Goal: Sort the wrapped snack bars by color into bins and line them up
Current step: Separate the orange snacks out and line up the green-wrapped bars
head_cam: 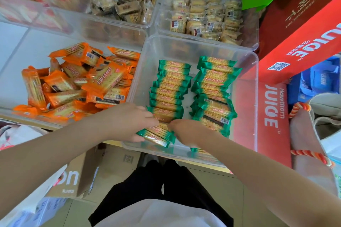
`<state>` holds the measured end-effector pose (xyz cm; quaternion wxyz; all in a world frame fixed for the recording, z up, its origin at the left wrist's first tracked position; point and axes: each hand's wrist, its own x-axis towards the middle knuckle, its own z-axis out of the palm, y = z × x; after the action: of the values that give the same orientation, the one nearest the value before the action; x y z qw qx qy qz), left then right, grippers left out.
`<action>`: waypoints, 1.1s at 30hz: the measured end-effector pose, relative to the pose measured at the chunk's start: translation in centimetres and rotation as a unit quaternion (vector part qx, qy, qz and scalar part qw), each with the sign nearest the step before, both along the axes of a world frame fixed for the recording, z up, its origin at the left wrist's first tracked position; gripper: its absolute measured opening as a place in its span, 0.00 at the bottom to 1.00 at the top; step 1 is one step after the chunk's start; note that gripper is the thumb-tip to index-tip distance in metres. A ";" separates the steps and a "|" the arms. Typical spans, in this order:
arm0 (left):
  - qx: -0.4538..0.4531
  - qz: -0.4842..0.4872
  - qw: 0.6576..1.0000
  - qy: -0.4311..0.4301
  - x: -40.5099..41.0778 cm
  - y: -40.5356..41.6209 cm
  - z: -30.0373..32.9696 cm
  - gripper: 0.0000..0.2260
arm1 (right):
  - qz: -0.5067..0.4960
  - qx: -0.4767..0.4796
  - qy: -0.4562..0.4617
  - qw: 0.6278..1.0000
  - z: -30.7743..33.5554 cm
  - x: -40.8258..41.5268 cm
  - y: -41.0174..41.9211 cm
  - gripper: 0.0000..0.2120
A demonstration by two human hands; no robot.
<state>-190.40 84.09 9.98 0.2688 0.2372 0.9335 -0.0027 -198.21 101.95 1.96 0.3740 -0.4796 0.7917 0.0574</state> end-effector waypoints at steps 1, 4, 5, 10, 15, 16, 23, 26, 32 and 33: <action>-0.004 -0.007 1.000 -0.001 -0.1 0.0 0.0 0.24 | 0.002 -0.002 0.002 1.000 -0.4 0.5 -0.2 0.18; -0.001 -0.011 1.000 -0.012 -0.2 0.0 -0.1 0.24 | -0.046 -0.014 0.027 0.998 -0.7 1.3 -0.6 0.18; 0.000 -0.010 1.000 -0.014 -0.2 0.0 -0.3 0.24 | -0.063 -0.014 0.030 0.997 -0.6 1.1 -0.7 0.17; -0.008 -0.015 1.000 -0.007 0.0 0.0 -0.4 0.24 | -0.078 -0.042 0.005 0.996 1.1 0.9 -0.8 0.11; -0.030 0.002 0.999 -0.015 0.0 1.2 -1.6 0.22 | -0.116 -0.069 0.036 0.990 2.0 -0.2 -0.3 0.11; -0.036 0.014 0.999 -0.012 0.0 1.6 -2.1 0.22 | -0.117 -0.087 0.046 0.988 2.0 -0.6 -0.3 0.11; -0.094 0.032 0.992 0.074 -1.4 4.3 -3.3 0.18 | -0.103 -0.124 0.078 0.984 1.8 -1.2 -1.1 0.12; -0.093 0.076 0.993 0.021 -1.6 4.6 -3.8 0.19 | -0.138 -0.208 0.051 0.967 2.7 -1.7 0.1 0.11; -0.062 0.137 0.988 0.025 -1.2 4.9 -4.7 0.20 | -0.212 -0.180 0.165 0.946 3.8 -4.4 5.8 0.30; -0.091 0.129 0.987 0.033 -1.0 5.2 -4.9 0.20 | -0.213 -0.115 0.145 0.959 3.7 -4.8 6.6 0.36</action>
<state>-191.44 89.28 5.09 0.2563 0.0893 0.9605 -0.0609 -203.01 108.57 5.62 0.2011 -0.3262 0.9225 -0.0457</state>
